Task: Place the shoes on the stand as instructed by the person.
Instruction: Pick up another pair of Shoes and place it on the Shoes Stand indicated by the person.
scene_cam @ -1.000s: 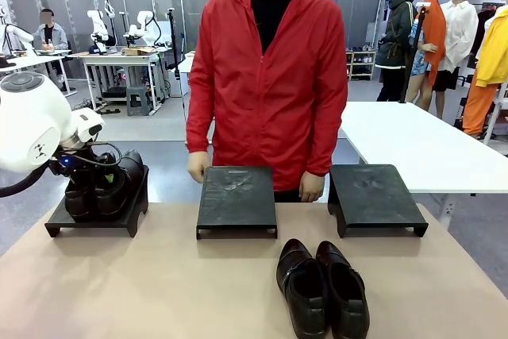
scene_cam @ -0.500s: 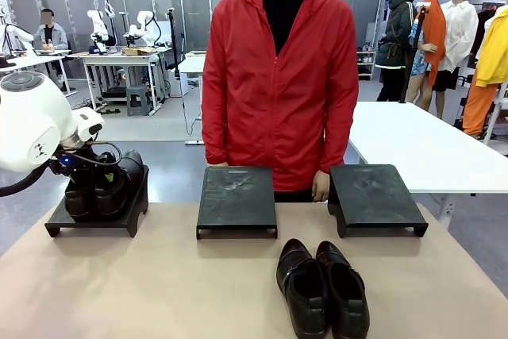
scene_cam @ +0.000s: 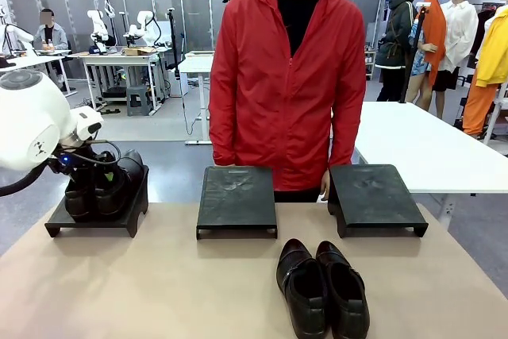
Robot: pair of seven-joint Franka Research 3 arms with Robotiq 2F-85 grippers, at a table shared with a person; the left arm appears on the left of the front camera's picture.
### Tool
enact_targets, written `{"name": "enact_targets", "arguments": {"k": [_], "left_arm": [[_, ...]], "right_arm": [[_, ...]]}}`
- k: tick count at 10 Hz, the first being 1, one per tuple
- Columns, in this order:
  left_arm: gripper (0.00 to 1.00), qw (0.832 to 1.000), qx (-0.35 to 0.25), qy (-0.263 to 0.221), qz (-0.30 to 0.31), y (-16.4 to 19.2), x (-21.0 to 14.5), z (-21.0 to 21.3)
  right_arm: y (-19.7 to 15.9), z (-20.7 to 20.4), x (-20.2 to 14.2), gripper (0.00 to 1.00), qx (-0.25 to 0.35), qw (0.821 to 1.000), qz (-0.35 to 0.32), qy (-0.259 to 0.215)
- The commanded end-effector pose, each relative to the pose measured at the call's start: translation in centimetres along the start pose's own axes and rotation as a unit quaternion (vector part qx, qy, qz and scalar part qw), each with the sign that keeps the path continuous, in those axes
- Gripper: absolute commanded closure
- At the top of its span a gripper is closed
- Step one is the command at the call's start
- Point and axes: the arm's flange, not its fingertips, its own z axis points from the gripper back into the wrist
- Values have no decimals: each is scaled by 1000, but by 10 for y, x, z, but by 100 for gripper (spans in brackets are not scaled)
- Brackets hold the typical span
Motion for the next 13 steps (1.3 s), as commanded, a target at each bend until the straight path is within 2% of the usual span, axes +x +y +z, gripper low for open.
{"name": "enact_targets", "arguments": {"k": [1, 2, 4, 6, 7, 9, 11, 12, 13], "left_arm": [[3, 998, -48, 40, -16, 32, -5, 50], [3, 993, -95, 70, -22, 57, -19, 78], [3, 974, -205, 95, -34, 105, -54, 123], [3, 950, -302, 80, -19, 163, -93, 152], [3, 932, -354, 77, -3, 189, -113, 160], [3, 895, -438, 66, 55, 239, -164, 153], [3, 841, -529, 48, 103, 270, -202, 130], [3, 824, -553, 44, 114, 277, -220, 118], [3, 816, -564, 39, 121, 283, -231, 110]], "right_arm": [[0, 2, 1, 0, 6, 1000, 11, -4], [0, 2, 1, 0, 6, 1000, 11, -4], [0, 2, 1, 0, 6, 1000, 11, -4], [0, 2, 1, 0, 6, 1000, 11, -4], [0, 2, 1, 0, 6, 1000, 11, -4], [0, 2, 1, 0, 6, 1000, 11, -4], [0, 2, 1, 0, 6, 1000, 11, -4], [0, 2, 1, 0, 6, 1000, 11, -4], [0, 2, 1, 0, 6, 1000, 11, -4]]}}
